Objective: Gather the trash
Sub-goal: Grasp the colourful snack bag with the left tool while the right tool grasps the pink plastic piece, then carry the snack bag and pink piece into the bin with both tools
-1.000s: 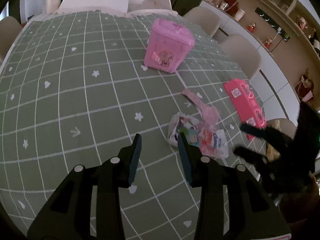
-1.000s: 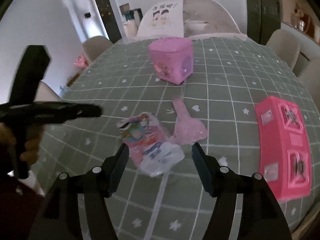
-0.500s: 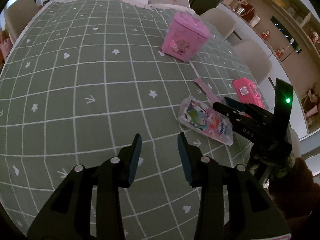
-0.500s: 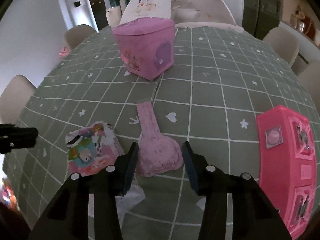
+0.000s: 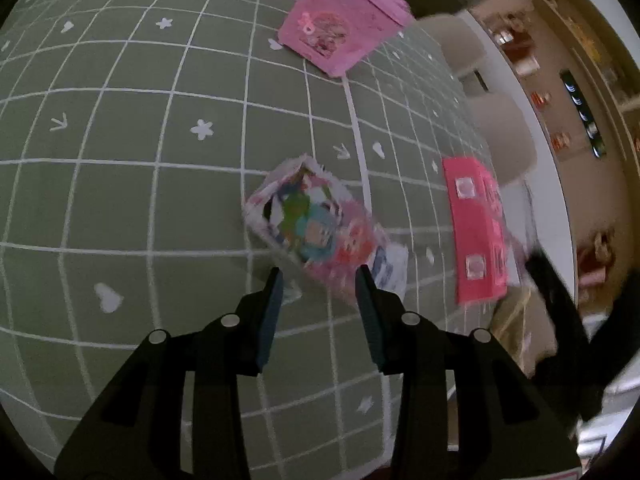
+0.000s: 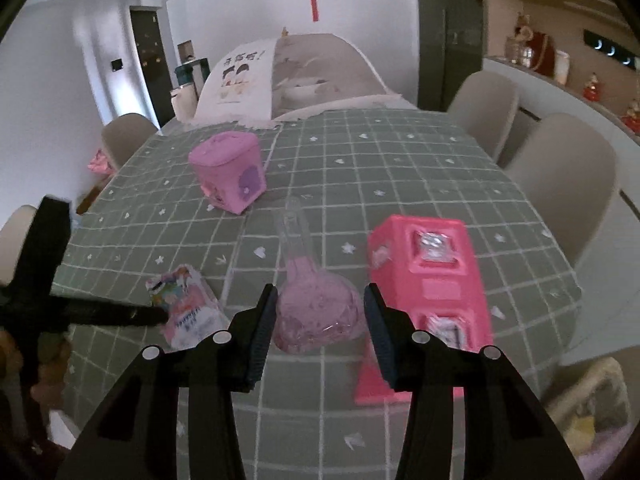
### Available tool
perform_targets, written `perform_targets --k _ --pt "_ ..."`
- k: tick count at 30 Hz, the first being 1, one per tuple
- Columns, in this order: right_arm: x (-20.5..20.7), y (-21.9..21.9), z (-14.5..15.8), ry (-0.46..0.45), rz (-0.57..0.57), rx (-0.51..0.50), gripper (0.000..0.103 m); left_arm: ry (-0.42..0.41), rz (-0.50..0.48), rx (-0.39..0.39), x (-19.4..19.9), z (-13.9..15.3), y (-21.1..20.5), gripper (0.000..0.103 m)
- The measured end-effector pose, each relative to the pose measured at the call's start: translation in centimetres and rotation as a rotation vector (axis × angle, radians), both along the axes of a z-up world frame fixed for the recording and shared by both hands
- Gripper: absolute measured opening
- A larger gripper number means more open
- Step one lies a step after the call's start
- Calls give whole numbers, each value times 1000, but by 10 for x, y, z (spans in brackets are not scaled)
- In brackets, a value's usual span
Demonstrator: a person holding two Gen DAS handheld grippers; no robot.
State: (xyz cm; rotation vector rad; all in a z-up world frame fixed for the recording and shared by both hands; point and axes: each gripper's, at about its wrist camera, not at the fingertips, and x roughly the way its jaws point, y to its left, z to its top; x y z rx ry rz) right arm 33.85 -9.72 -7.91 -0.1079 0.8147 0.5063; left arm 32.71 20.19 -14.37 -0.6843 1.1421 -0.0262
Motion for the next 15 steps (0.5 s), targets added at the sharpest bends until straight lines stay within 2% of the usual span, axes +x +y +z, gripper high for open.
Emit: perform_targets --k 5,7,8,15 --pt "-21 -16 -2 11 -22 -14 42 6 68 81 11 4 -12 35" --pt "-27 -21 -4 18 -33 -15 42 -6 53 128 16 7 -17 11" --pt "-29 -24 -4 18 -37 -15 42 -10 27 153 20 8 -20 3" --pt "-44 -41 2 -1 -99 2 42 -133 -89 238 14 38 -40 2"
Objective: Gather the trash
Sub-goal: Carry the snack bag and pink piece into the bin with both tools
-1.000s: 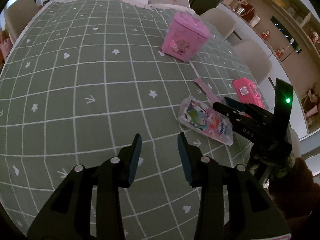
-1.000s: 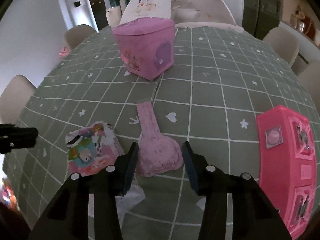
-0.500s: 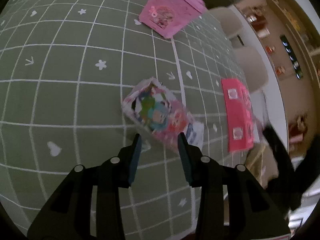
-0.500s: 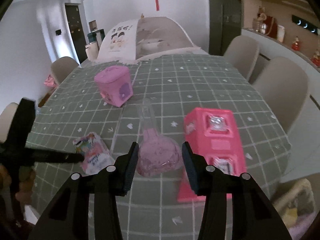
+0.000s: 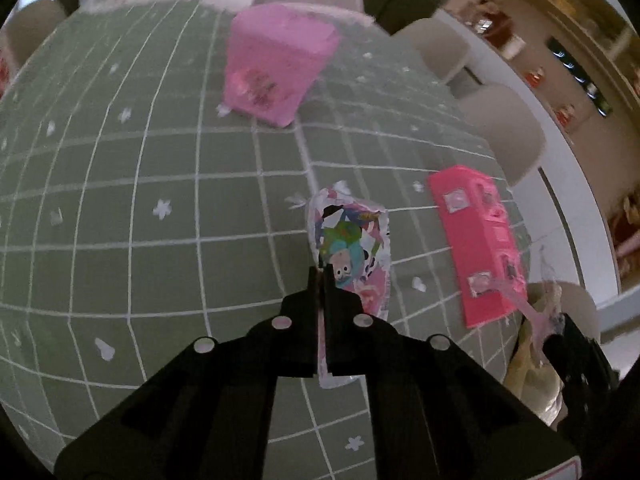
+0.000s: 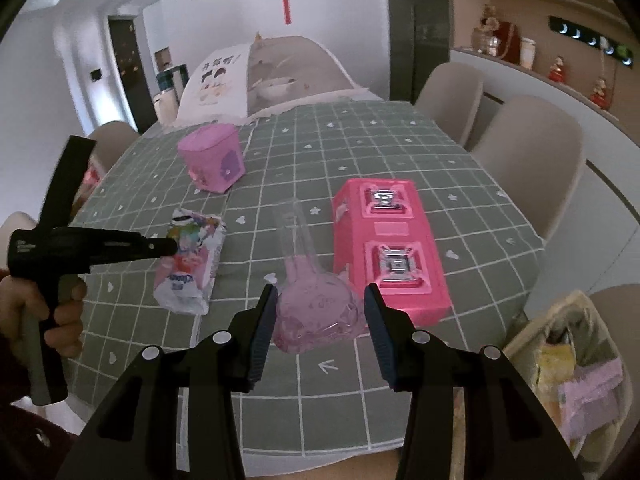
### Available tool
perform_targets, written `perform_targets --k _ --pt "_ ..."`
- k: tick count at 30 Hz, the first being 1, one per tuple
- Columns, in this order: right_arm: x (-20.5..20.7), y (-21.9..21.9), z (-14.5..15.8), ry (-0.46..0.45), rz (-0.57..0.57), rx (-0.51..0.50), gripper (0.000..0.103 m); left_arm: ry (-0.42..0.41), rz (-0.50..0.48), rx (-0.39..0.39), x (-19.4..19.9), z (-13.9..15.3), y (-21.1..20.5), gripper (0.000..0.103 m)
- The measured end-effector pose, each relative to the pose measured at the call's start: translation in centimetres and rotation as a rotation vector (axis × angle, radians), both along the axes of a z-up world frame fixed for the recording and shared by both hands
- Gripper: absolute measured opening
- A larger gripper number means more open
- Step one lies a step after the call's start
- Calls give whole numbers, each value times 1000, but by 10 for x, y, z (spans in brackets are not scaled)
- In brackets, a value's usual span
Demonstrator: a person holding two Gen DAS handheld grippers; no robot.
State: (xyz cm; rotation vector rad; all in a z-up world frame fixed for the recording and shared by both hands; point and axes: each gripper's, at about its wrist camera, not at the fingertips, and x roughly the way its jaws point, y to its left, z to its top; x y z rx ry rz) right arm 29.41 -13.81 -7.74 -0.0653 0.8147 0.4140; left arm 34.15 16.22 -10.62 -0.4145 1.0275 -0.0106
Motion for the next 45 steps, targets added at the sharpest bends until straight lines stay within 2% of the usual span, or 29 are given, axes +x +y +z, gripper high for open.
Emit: perform_targets --k 6,13,19,23,29,32,35,41,43,45 --pt "-10 -4 8 -34 -39 14 42 -88 -104 32 -9 31 -11 2" --pt "-27 -18 31 -115 -127 13 42 -163 -204 -8 -1 62 -29 2" --pt "-50 -56 57 -192 -247 -2 42 -203 -352 -55 11 82 -78 2" --pt "-64 -97 69 -219 -350 -3 42 -208 -499 -86 19 89 -138 2" --pt "-96 -167 76 -240 -514 -37 42 -192 -697 -103 22 87 -239 2" --pt "-111 -198 73 -236 -578 -37 42 -145 -780 -112 24 76 -291 2" --pt "-122 -223 69 -226 -627 -37 42 -93 -827 -106 25 63 -332 2" --pt "-121 -254 59 -197 -659 -23 42 -62 -897 -59 28 41 -387 3" --pt "-115 -260 52 -180 -648 -12 42 -47 -904 -75 29 36 -390 13" --pt "-109 -264 45 -164 -629 1 42 -45 -904 -81 28 35 -388 28"
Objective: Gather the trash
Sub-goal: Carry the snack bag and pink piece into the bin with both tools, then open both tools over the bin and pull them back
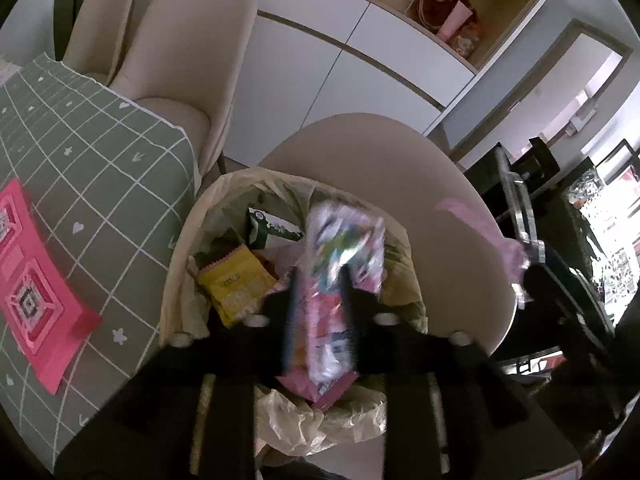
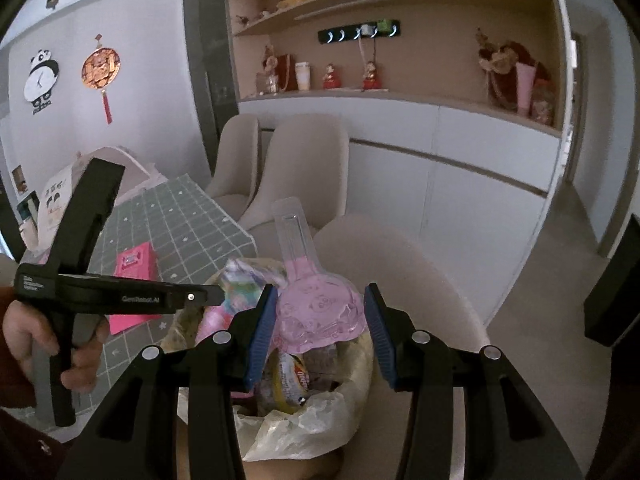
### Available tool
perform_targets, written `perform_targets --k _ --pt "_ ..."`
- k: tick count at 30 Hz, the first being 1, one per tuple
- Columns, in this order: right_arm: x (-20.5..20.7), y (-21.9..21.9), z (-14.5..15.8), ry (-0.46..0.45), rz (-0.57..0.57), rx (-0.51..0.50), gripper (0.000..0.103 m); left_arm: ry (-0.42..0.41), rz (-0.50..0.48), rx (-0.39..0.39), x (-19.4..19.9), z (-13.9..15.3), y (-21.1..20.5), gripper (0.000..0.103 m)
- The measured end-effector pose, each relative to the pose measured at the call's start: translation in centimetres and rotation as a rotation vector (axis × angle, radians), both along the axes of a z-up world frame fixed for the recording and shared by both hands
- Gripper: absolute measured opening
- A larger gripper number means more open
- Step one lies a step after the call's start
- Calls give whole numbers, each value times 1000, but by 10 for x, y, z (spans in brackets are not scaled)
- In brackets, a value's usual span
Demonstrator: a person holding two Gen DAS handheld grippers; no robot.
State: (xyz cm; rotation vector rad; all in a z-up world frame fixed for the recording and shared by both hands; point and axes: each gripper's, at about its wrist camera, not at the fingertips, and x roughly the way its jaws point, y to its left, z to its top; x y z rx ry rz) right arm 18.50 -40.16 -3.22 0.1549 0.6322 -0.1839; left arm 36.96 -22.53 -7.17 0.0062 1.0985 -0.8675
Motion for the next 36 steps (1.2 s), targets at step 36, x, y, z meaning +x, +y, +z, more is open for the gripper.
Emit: perform_targets --k 36 --pt "23 62 -56 133 103 117 64 -260 567 180 -120 29 250 35"
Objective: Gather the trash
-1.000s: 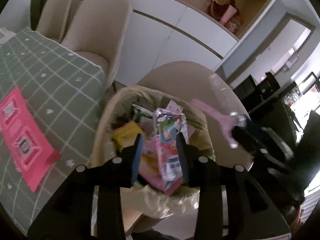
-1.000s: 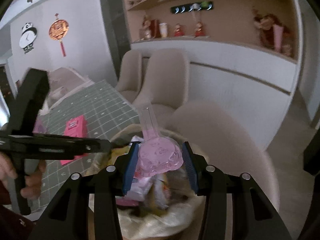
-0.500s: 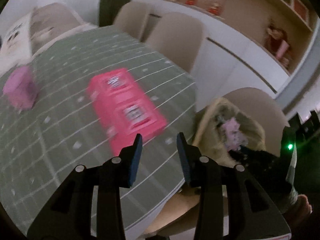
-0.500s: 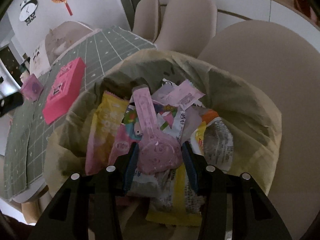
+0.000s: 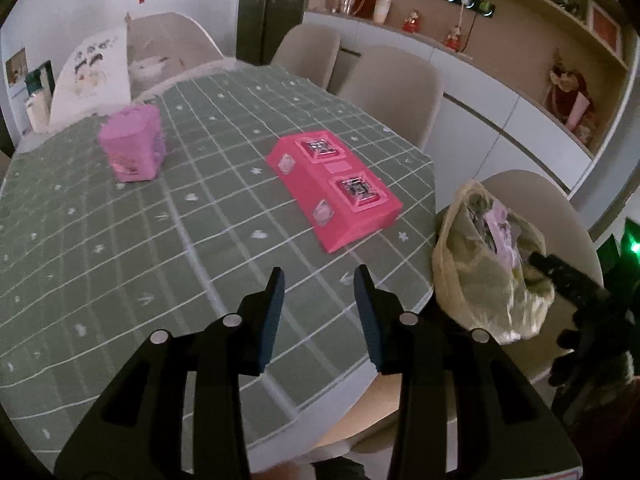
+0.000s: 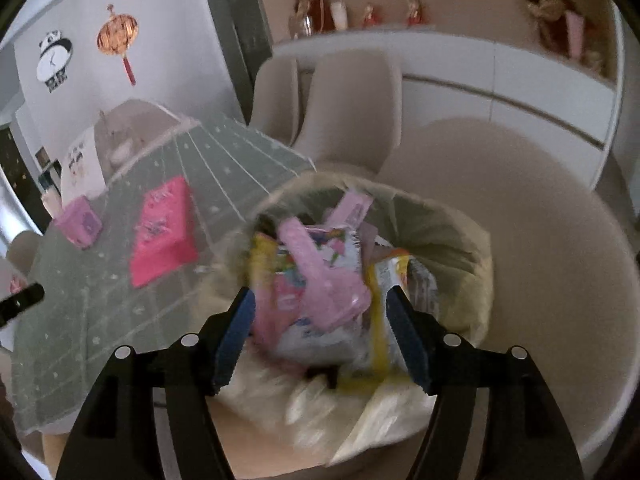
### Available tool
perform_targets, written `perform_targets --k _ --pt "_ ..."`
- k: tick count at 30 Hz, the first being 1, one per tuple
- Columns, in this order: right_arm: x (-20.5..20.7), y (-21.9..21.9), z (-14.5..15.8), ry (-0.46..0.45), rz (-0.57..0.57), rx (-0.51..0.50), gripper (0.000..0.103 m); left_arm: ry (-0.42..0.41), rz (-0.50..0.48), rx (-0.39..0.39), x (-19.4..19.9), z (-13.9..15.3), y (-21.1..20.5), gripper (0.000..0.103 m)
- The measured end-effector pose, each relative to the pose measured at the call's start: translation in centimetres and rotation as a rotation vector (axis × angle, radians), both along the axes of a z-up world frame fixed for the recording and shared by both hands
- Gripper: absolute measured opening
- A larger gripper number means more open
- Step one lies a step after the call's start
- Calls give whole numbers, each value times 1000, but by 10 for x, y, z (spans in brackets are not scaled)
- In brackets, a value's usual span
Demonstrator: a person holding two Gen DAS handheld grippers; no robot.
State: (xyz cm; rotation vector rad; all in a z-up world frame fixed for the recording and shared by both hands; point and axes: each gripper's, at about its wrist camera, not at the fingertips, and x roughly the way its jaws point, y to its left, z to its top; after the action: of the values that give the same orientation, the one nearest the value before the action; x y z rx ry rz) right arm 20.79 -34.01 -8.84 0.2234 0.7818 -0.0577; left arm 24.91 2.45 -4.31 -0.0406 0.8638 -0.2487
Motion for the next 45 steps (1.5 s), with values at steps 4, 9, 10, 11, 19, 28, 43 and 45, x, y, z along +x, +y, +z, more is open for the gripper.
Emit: perform_targets --k 4,9,10,11,19,28,43,45 --pt "-42 40 28 -37 29 12 64 -70 -23 15 -41 20 21 42" --pt "-106 106 59 -96 83 11 64 -171 -90 75 -98 42 37 42" --pt "-115 118 64 -103 86 10 64 -184 -98 78 -108 45 41 42" --pt "-126 136 69 -117 88 1 64 -194 -101 78 -117 47 45 42" --pt "-186 199 97 -211 48 -116 64 -262 -82 64 -159 62 70 42" --pt "-203 215 107 -244 45 -143 64 -292 -57 48 -179 69 87 42" --pt "-210 212 107 -245 13 -153 64 -299 -70 52 -186 69 82 42" --pt "-210 211 107 -244 12 -154 64 -298 -73 53 -186 68 81 42"
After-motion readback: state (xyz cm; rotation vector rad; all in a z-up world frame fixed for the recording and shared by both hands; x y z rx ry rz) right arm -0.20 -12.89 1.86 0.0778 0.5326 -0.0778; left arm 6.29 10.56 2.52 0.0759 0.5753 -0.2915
